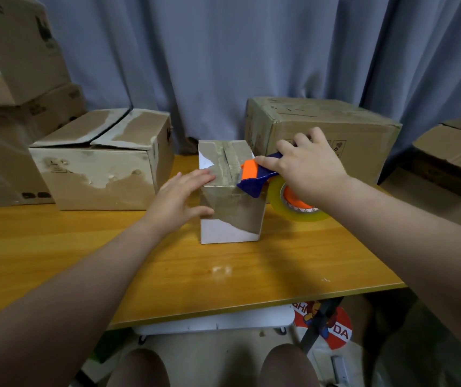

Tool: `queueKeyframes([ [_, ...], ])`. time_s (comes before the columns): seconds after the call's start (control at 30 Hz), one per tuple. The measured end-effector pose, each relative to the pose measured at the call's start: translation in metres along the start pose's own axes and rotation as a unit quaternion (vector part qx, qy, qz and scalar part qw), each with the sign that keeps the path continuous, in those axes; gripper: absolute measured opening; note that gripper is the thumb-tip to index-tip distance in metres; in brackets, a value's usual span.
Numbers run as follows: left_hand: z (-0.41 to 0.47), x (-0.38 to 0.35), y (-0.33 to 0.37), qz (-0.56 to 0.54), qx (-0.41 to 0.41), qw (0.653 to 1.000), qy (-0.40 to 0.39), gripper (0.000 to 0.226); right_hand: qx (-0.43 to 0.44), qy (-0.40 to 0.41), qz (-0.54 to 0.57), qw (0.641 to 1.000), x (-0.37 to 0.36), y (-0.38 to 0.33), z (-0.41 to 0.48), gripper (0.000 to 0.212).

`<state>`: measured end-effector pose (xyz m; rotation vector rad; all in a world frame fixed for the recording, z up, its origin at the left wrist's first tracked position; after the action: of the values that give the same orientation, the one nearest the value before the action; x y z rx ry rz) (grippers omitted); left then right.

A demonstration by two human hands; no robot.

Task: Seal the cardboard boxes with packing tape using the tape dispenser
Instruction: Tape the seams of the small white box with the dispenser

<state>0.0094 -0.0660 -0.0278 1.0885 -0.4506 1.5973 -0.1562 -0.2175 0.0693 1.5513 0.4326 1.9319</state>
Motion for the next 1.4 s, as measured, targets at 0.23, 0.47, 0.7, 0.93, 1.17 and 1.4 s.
queueKeyframes([
  [0.23, 0.009, 0.016, 0.008, -0.074, -0.031, 0.997, -0.002, 0.036, 0.010, -0.002, 0.010, 1.000, 0.001, 0.002, 0.000, 0.056],
  [0.47, 0.007, 0.010, 0.031, 0.066, -0.096, 0.993, 0.024, 0.043, 0.056, -0.098, 0.045, 0.993, 0.007, 0.019, 0.011, 0.075],
  [0.7, 0.005, 0.019, 0.012, 0.087, -0.061, 0.994, 0.021, 0.040, 0.051, -0.157, 0.134, 0.977, 0.016, 0.009, 0.023, 0.084],
  [0.93, 0.005, 0.025, -0.007, 0.050, -0.016, 0.999, 0.005, 0.040, 0.075, -0.206, 0.195, 0.956, 0.037, -0.012, 0.047, 0.079],
  [1.17, 0.001, 0.019, -0.008, 0.026, 0.002, 0.999, 0.018, 0.039, 0.098, -0.131, 0.183, 0.969, 0.047, 0.004, 0.041, 0.078],
  [1.4, 0.000, 0.016, -0.005, 0.025, 0.002, 0.999, 0.047, 0.037, 0.085, -0.147, 0.127, 0.977, 0.016, 0.045, 0.000, 0.074],
])
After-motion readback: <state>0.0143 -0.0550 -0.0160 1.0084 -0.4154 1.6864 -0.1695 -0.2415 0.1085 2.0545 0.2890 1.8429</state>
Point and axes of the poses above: each hand's wrist, its own z-axis towards the middle knuckle, its own x-axis out of the back of the hand, y = z × x, the point moved 3 cm from there along z, towards the middle knuckle, and after that the axes turned 6 degrees about z, right-handed, at the moved point
